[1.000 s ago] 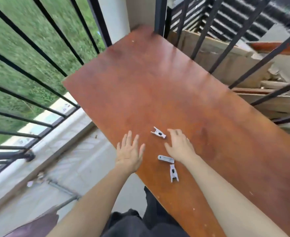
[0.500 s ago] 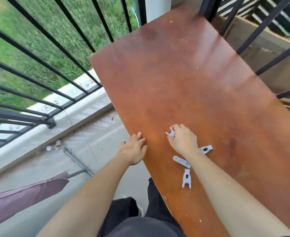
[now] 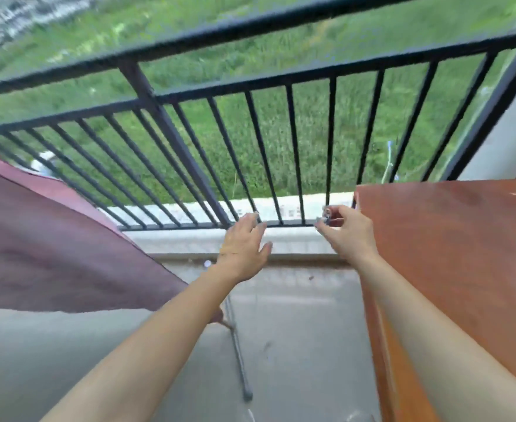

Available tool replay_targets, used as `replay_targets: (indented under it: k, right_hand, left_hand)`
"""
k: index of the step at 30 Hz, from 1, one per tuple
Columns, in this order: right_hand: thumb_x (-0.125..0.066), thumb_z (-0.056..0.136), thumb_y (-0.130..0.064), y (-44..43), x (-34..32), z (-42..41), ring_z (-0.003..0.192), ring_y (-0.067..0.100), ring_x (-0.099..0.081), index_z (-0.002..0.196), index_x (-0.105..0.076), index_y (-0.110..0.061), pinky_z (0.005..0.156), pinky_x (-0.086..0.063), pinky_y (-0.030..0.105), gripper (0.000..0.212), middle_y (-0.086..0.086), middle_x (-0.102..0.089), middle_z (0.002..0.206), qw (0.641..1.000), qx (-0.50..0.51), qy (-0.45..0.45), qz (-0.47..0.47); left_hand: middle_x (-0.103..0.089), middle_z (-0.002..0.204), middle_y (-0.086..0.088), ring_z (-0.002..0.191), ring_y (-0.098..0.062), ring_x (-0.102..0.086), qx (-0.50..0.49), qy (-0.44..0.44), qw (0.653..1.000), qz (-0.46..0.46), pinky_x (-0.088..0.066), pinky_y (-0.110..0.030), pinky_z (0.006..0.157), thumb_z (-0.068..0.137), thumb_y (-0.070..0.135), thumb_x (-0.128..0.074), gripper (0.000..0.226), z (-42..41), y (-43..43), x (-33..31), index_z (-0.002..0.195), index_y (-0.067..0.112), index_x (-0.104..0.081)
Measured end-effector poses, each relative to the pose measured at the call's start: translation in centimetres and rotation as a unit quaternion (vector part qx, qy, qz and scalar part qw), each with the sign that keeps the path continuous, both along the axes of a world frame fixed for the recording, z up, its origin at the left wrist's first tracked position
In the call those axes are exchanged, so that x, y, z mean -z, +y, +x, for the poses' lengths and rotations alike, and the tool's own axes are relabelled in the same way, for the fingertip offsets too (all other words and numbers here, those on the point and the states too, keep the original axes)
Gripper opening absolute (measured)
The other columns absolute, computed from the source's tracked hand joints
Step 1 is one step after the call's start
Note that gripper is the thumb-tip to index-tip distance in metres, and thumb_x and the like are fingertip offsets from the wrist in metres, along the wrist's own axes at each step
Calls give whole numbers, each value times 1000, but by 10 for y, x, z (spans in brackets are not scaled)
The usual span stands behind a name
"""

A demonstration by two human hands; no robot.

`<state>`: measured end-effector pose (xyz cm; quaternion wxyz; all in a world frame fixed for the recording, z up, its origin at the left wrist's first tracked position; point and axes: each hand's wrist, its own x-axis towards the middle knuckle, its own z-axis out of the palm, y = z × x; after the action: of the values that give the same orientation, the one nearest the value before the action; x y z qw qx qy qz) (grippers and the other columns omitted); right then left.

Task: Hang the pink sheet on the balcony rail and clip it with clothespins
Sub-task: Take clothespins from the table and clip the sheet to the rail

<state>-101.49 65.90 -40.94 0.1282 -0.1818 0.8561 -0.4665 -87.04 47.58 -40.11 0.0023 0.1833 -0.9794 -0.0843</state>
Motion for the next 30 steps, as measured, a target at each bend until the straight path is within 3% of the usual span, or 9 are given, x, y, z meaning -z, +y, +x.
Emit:
replay_targets:
  k: [3,6,10,13,15,17,20,25,30]
  right_hand:
    - [-76,73,-51,-78,-43,31,80,11,-69,96,-74,-21,76,-51,26,38,-3,-72,89,996,-38,2,-83]
    - [-84,73,-36,-148,-86,64,80,11,-65,93,-72,-28,81,-54,30,25,-5,-72,86,980,-46,-40,-188]
    - [-81,78,-22,-220,-143,105,83,11,-67,102,-70,-22,84,-57,33,27,-3,-73,92,955,-94,-74,-271]
    - [-79,81,-20,-248,-180,134,84,10,-68,105,-70,-15,80,-56,26,26,1,-74,95,934,-129,-93,-319]
    - [-79,81,-25,-255,-197,149,82,8,-68,101,-72,-18,77,-55,23,22,2,-75,94,921,-153,-97,-344]
    - [-77,84,-25,-257,-210,162,79,6,-67,99,-72,-21,75,-56,20,17,3,-76,94,913,-180,-97,-353]
    - [-76,84,-23,-258,-225,175,81,6,-68,101,-73,-20,77,-56,21,18,4,-77,96,904,-217,-91,-357]
    - [-77,82,-21,-259,-235,187,83,7,-71,101,-73,-18,75,-55,17,20,0,-77,91,897,-274,-61,-342]
    - [-78,78,-28,-262,-226,197,89,15,-73,110,-72,-16,79,-58,22,35,-1,-77,94,900,-298,-11,-317]
  left_hand:
    - [-44,148,-18,139,-36,-38,2,73,997,-35,-36,-51,110,88,45,-43,56,40,-61,-56,131,12,-58]
    - [-47,145,-14,138,-31,-39,42,192,977,-83,-33,-47,113,92,44,-46,50,80,-111,-128,128,12,-60]
    - [-59,129,-12,120,-28,-56,64,389,910,-126,-45,-39,101,94,32,-54,35,128,-156,-223,113,6,-67]
    - [-66,113,-15,107,-27,-61,66,483,858,-162,-50,-38,91,96,25,-51,32,160,-182,-272,105,1,-68]
    - [-65,109,-15,104,-28,-60,47,481,851,-204,-48,-39,89,97,28,-47,35,176,-204,-290,106,1,-66]
    - [-66,108,-10,103,-29,-60,5,417,883,-214,-46,-41,88,100,42,-37,44,190,-229,-293,109,9,-64]
    - [-61,80,2,87,-30,-60,-45,317,934,-158,-37,-35,79,98,62,-17,61,212,-266,-282,83,24,-61]
    - [-59,75,-1,83,-32,-62,-74,342,921,-174,-34,-34,77,100,41,-30,43,225,-288,-272,76,20,-58]
    - [-35,60,13,72,-32,-55,-112,361,910,-172,-30,-34,74,101,27,-35,38,237,-299,-273,64,23,-35]
